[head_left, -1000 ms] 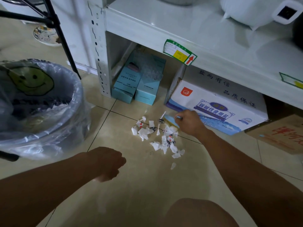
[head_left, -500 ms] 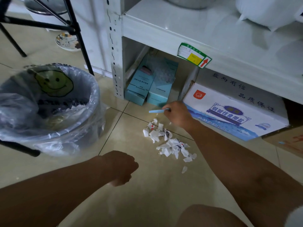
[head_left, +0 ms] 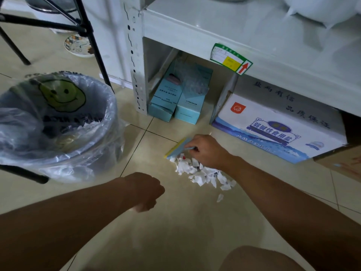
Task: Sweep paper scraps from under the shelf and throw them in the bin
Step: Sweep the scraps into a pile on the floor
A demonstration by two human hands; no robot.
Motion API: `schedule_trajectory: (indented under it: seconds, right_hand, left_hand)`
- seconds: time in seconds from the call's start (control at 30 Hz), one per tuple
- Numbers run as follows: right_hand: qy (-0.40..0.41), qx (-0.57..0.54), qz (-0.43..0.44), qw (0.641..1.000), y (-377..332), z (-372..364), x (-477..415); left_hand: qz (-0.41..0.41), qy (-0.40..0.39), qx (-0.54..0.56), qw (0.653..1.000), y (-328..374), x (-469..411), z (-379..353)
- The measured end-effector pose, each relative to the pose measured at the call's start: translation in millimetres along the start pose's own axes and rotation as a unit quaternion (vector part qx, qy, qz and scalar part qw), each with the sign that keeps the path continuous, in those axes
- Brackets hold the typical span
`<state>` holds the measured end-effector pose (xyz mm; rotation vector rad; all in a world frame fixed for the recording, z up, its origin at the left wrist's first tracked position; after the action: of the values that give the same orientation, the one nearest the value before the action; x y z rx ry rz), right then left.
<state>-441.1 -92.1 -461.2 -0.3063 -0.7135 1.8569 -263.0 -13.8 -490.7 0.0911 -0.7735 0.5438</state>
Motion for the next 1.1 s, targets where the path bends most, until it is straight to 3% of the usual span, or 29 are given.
schedule_trajectory:
  seconds: [0.17,0.27,0.37,0.47,0.57,0.8,0.87,1.0,1.03,1.1]
  right_hand:
    - [-0.037,0.05,-0.053,0.997,25.2,17.7,50.7]
    - [0.097,-0.022,-0.11,0.989,49.1,48.0,92.8]
    - [0.209,0.02,-0.194,0.958,78.1,70.5,131.6]
    - [0.204,0.074,-0.264,0.94,95.7,65.7,154.7]
    - [0.169,0.061,-0.255,0.95,94.7,44.1,156.1]
    - [0.327,-0.011,-0.285,0.901,133.2,77.1,212.5]
    - [0.384,-0.129,-0.34,0.849,159.7,69.2,242.1]
    - [0.517,-0.363,-0.444,0.635,203.6,35.8,297.9]
    - [0.514,-0.384,-0.468,0.608,209.3,25.8,307.8]
    - [0.478,-0.388,-0.515,0.597,216.2,7.5,321.6]
  left_hand:
    - [-0.002,-0.003,0.008,1.0,0.8,-0.1,-1.4]
    - [-0.011,-0.026,-0.012,1.0,0.1,-2.6,-4.8]
    - [-0.01,-0.035,-0.025,0.999,-0.5,-11.0,-1.8]
    - [-0.012,-0.037,-0.026,0.999,2.7,-20.7,3.8]
    - [-0.016,-0.029,-0.021,0.999,7.3,-31.2,9.1]
    - [0.01,-0.002,0.013,1.0,2.1,-59.0,19.3]
    - [0.032,0.015,0.02,0.999,-2.6,-68.3,24.6]
    - [0.074,0.052,0.052,0.995,-10.7,-87.7,33.4]
    - [0.083,0.063,0.062,0.993,-11.9,-91.7,35.5]
    - [0.095,0.081,0.086,0.988,-11.5,-100.1,38.7]
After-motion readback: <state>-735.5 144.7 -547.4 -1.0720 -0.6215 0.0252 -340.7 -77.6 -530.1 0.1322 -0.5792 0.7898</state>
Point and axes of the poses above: each hand's wrist, its own x-axis away from the middle knuckle, its own z-axis out of the back of the hand, y = z × x, the point moved 5 cm from there along -x, towards the middle knuckle, and after that the axes turned 11 degrees about -x, right-handed, at the moved point
